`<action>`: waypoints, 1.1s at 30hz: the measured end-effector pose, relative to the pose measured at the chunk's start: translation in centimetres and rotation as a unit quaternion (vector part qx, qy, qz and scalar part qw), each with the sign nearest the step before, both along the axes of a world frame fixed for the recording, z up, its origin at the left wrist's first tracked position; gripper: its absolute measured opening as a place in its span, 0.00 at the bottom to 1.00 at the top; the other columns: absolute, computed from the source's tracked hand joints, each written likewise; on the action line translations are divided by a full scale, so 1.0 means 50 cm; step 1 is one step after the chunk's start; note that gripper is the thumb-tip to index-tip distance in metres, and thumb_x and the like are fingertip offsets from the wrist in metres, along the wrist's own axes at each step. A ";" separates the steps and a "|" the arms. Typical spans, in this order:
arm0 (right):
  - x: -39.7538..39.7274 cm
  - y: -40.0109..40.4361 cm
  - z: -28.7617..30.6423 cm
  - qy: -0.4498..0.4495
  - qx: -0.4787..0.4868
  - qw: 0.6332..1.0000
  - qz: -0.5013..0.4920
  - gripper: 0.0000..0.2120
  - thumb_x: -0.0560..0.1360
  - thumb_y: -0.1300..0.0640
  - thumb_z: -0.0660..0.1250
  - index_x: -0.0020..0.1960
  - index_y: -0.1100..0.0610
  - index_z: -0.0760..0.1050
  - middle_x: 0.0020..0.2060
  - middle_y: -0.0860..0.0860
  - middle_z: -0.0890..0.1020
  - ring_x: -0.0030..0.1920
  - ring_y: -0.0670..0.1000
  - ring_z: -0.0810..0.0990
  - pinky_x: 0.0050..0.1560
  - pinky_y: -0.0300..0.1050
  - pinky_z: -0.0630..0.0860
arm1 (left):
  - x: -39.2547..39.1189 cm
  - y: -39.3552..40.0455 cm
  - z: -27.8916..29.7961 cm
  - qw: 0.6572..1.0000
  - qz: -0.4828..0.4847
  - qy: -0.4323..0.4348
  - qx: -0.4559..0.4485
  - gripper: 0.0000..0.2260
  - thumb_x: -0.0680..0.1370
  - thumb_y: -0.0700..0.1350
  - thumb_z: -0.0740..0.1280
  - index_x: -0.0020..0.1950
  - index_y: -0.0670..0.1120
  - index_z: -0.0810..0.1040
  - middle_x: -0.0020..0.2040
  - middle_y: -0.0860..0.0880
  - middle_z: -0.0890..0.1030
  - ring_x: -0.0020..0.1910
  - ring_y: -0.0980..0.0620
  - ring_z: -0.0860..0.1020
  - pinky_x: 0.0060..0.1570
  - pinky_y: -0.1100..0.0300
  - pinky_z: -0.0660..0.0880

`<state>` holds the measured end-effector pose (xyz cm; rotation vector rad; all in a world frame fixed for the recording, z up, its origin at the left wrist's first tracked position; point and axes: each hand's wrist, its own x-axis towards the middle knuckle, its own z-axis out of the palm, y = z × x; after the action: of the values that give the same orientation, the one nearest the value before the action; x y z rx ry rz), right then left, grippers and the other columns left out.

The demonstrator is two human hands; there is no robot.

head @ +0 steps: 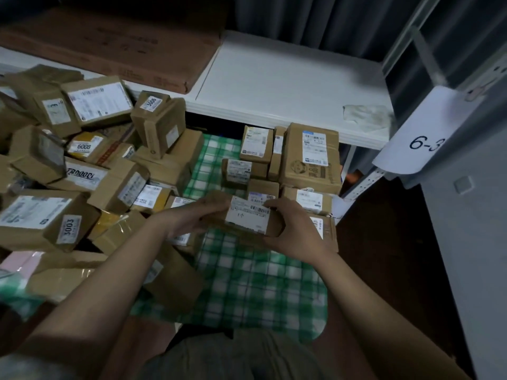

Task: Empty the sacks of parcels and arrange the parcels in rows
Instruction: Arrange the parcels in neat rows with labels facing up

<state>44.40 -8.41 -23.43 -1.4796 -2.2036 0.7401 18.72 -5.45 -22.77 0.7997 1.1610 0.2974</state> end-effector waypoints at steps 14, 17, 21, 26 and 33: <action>0.207 -0.152 -0.195 -0.133 -0.082 0.986 -0.061 0.26 0.64 0.46 0.69 0.61 0.52 0.75 0.54 0.51 0.77 0.55 0.55 0.73 0.51 0.47 0.66 | 0.206 -0.090 -0.151 0.930 -0.265 0.225 0.118 0.12 0.80 0.50 0.63 0.54 0.43 0.79 0.51 0.45 0.82 0.48 0.50 0.81 0.49 0.59 0.76; 0.226 -0.156 -0.210 -0.150 -0.025 0.980 -0.128 0.28 0.63 0.51 0.70 0.62 0.51 0.74 0.52 0.53 0.78 0.53 0.57 0.72 0.50 0.52 0.70 | 0.243 -0.088 -0.146 0.882 -0.240 0.293 0.280 0.09 0.81 0.46 0.61 0.51 0.43 0.79 0.51 0.46 0.81 0.47 0.51 0.78 0.47 0.59 0.75; 0.229 -0.146 -0.233 -0.173 0.032 0.973 -0.150 0.35 0.57 0.57 0.80 0.62 0.50 0.72 0.52 0.54 0.76 0.54 0.56 0.68 0.53 0.59 0.72 | 0.259 -0.068 -0.166 0.729 -0.274 0.388 0.493 0.16 0.80 0.47 0.62 0.67 0.47 0.71 0.66 0.46 0.67 0.66 0.47 0.63 0.65 0.52 0.63; 0.234 -0.145 -0.242 -0.209 0.015 0.955 -0.210 0.35 0.56 0.54 0.83 0.61 0.52 0.78 0.53 0.58 0.75 0.56 0.58 0.65 0.56 0.62 0.69 | 0.254 -0.060 -0.188 0.733 -0.380 0.391 0.407 0.32 0.79 0.50 0.65 0.78 0.51 0.53 0.78 0.46 0.46 0.76 0.44 0.47 0.74 0.47 0.49; 0.227 -0.131 -0.256 -0.176 -0.021 0.965 -0.192 0.34 0.61 0.55 0.81 0.65 0.55 0.75 0.54 0.56 0.75 0.55 0.60 0.71 0.54 0.58 0.72 | 0.259 -0.055 -0.189 0.728 -0.396 0.404 0.387 0.34 0.79 0.50 0.64 0.79 0.51 0.49 0.79 0.46 0.44 0.76 0.44 0.45 0.74 0.47 0.49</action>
<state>55.74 -14.96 -36.21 -2.1154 -2.0391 0.4222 31.67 -8.23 -32.21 2.2461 1.3465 -0.3852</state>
